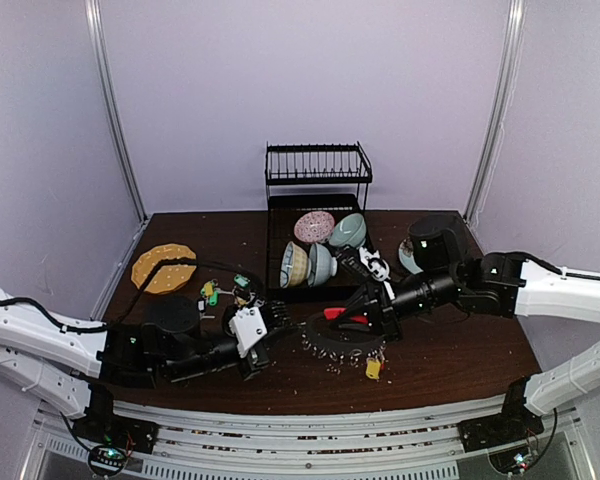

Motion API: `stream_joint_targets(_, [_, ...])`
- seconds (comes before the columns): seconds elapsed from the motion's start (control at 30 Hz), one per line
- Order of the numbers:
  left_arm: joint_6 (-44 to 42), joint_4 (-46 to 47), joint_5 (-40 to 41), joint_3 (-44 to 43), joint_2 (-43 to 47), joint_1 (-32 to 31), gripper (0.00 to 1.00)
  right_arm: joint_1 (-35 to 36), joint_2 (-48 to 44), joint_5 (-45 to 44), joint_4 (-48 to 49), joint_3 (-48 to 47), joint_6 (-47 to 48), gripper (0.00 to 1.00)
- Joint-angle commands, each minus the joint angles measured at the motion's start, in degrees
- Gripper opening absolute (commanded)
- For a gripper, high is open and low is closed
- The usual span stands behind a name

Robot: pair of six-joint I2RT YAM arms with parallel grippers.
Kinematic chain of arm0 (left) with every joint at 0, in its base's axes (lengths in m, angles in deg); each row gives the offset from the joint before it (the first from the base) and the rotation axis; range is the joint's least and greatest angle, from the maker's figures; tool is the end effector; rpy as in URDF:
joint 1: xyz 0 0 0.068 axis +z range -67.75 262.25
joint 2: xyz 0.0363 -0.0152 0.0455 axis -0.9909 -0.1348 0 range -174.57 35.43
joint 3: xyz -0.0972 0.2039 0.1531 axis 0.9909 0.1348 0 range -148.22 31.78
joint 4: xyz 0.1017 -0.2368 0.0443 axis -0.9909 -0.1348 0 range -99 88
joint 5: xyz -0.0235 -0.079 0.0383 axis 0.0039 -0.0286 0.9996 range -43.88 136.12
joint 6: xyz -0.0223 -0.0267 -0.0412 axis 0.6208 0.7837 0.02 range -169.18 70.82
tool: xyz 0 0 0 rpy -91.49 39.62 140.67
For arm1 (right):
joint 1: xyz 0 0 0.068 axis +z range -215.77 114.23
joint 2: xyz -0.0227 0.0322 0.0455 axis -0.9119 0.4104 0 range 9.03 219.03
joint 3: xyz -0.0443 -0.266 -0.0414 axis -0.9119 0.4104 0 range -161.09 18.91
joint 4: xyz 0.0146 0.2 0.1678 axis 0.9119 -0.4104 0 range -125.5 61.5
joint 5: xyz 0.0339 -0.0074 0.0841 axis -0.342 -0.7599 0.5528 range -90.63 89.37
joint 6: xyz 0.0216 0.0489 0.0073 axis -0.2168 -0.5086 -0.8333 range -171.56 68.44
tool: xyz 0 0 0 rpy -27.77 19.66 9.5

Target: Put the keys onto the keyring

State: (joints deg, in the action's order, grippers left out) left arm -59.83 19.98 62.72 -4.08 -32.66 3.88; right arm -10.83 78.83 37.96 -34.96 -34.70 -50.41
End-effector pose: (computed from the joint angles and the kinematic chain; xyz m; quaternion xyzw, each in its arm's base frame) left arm 0.0637 -0.2596 0.2593 0.4664 0.6064 -0.2614 0.5885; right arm 0.1398 0.2379 0.3113 -0.5310 0.6070 0.4820 0.3423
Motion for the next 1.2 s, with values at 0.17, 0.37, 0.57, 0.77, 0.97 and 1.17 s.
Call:
stream_joint_targets(0.17, [-2.66,6.39,-0.49,1.17,-0.09,-0.02,0.00,0.21,0.28,2.82,0.31,0.28,-0.40,0.00])
stream_joint_targets(0.37, [-1.17,7.30,2.85,0.24,-2.61,0.01,0.09,0.23,1.04,3.67,-0.99,-0.95,0.66,0.00])
stream_joint_targets(0.57, [-1.04,7.78,3.80,0.09,-2.65,-0.01,0.10,0.23,0.94,3.41,-2.07,-1.84,1.23,0.00])
stream_joint_targets(0.77, [-2.88,6.45,1.88,-0.24,-2.96,-0.03,0.16,0.24,0.99,3.42,-2.15,-2.17,1.30,0.00])
stream_joint_targets(0.97, [-5.04,2.66,1.32,-2.68,-3.90,-0.03,0.17,0.23,0.86,3.26,-2.59,-2.54,1.49,0.00])
stream_joint_targets(1.17, [-6.31,1.47,0.26,-3.76,-3.00,0.04,0.01,0.20,0.78,3.26,-2.73,-2.56,1.64,0.00])
